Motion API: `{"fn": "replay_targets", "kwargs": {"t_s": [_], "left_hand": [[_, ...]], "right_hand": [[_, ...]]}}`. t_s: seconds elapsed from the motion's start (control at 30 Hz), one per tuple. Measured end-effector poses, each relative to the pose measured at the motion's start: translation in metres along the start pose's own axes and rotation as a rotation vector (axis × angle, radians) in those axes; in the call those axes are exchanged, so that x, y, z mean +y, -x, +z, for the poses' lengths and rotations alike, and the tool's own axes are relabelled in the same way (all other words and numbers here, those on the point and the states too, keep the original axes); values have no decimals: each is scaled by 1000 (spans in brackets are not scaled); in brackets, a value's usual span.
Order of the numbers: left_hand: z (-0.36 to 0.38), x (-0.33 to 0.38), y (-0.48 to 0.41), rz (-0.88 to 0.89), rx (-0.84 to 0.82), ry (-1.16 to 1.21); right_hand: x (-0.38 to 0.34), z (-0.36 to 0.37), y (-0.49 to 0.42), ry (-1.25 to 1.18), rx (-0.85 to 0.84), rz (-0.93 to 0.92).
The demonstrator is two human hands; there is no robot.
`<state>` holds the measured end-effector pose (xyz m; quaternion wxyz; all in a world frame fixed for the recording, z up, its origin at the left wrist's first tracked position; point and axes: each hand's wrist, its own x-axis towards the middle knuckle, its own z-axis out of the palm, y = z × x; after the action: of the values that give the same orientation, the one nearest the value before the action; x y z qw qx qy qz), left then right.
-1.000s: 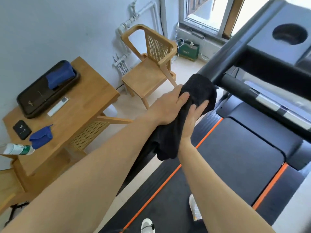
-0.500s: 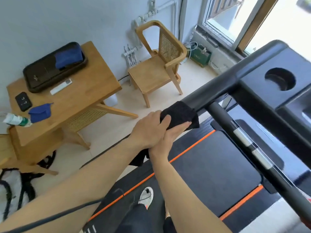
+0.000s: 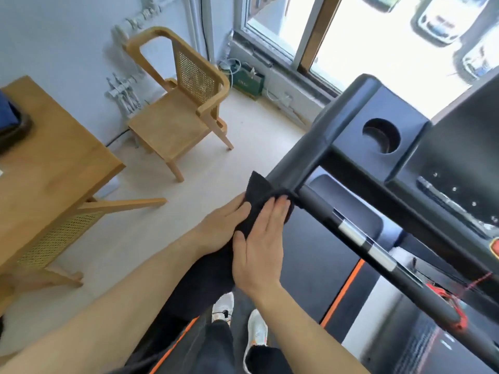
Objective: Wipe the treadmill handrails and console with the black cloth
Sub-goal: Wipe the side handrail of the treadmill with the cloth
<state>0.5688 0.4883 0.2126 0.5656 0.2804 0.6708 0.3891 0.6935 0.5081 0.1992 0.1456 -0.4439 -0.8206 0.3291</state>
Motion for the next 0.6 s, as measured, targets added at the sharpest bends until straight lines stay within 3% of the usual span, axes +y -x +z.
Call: {"fn": "replay_targets", "kwargs": {"t_s": [0.2,0.37,0.5,0.6], "left_hand": [[21,73,-99,-13,-47,-1],[30,87,-110,12,-59,0],[29,67,-79,67,53,-100],[32,78,-101,28,60,-109]], "right_hand": [[28,-59,-113,427,12,-35],[35,-68,-122,380,43,50],[30,-55,-81,430,2,-40],[40,-65,-111,475,-6,-76]]}}
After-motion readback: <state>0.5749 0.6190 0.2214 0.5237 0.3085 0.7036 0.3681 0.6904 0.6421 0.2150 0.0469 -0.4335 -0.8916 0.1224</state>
